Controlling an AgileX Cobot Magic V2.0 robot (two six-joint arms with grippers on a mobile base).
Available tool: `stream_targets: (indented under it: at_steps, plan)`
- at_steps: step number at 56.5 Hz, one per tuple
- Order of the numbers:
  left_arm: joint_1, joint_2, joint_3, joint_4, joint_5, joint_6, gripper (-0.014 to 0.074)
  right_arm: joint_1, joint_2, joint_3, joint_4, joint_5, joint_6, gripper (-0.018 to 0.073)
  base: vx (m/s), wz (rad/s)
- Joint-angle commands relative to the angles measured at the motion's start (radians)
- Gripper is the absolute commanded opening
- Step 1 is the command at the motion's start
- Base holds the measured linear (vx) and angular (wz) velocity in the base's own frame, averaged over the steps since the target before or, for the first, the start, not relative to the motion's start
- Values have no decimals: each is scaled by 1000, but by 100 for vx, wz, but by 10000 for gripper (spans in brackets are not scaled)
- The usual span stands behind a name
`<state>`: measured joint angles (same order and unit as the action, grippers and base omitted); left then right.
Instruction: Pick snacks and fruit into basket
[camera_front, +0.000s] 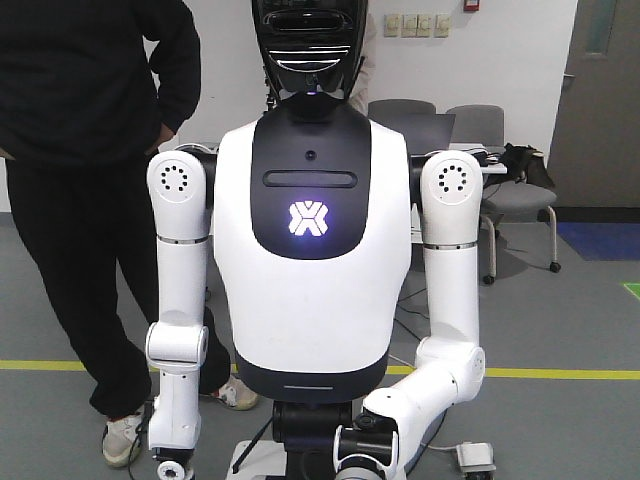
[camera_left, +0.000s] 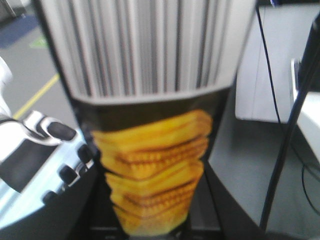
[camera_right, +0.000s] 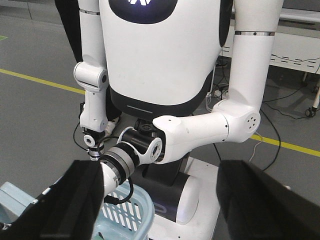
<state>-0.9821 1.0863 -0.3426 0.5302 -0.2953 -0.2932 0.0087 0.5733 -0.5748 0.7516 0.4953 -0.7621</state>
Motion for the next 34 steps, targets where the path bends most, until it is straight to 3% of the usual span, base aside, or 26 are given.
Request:
stream_targets:
  at_steps: [1,11,18,24,34]
  plan:
    - [-3,57,-36,-8,-124,23,45,-5,0,-26,31,-62,-7,531,0,0]
    - [-3,147,-36,-9,-160,34,175,-5,0,-26,61,-58,-7,531,0,0]
    - [-3,148,-36,-22,-164,109,315,-5,0,-26,67,-47,-7,531,0,0]
    - [-3,148,-36,-114,-135,192,435,-5,0,-26,68,-38,-7,531,0,0]
    - [-3,148,-36,-378,-133,390,547,-5,0,-26,68,-36,-7,531,0,0]
